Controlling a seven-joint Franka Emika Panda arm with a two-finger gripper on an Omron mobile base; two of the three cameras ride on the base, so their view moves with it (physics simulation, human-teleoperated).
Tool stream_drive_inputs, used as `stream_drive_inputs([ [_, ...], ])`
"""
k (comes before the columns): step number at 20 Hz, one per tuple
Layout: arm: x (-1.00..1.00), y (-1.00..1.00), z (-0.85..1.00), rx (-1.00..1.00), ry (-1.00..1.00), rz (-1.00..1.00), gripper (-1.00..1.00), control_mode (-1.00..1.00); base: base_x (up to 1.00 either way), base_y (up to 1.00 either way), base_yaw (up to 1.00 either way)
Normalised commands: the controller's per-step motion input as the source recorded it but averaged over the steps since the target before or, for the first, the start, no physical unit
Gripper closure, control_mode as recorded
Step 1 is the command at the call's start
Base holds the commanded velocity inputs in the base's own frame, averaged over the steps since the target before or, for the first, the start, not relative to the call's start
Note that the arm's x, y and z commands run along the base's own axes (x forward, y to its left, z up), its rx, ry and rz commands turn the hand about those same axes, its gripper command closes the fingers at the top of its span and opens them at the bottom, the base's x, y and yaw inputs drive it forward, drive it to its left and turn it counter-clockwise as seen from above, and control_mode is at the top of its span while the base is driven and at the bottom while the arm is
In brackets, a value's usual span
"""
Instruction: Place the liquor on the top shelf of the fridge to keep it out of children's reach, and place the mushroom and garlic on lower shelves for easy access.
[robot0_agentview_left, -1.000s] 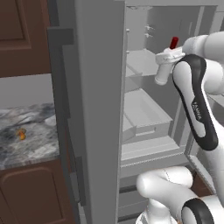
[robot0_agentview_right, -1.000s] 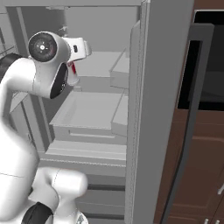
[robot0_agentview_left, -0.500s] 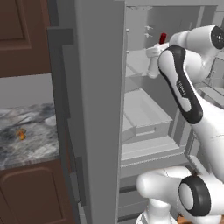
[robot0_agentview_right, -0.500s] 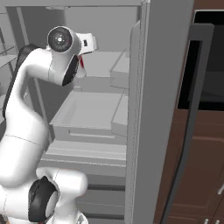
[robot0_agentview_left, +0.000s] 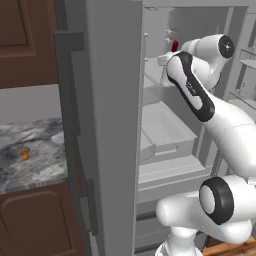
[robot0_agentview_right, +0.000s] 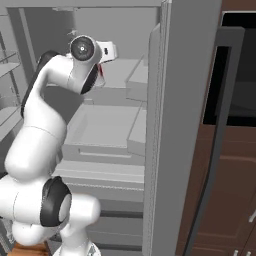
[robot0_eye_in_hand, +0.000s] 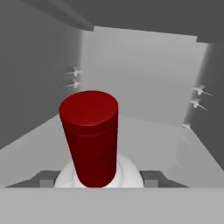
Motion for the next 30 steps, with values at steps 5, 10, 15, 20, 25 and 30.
stream_drive_inputs([
  [5,0.76,0.0,0.0,0.0,0.0,-0.02,1.0,-1.0,0.0,0.0,0.0],
  [10,0.77,0.0,0.0,0.0,0.0,-0.01,1.0,-1.0,0.0,0.0,0.0],
  [15,0.74,0.0,0.0,0.0,0.0,-0.01,-1.0,-1.0,0.0,0.0,0.0],
  [20,0.22,0.0,0.0,0.0,0.0,0.0,-1.0,-1.0,0.0,0.0,0.0],
  [25,-0.26,0.0,0.0,0.0,0.0,0.0,-1.0,-1.0,0.0,0.0,0.0],
  [30,-0.23,0.06,0.0,-0.02,0.0,-0.01,-1.0,-1.0,0.0,0.0,0.0],
])
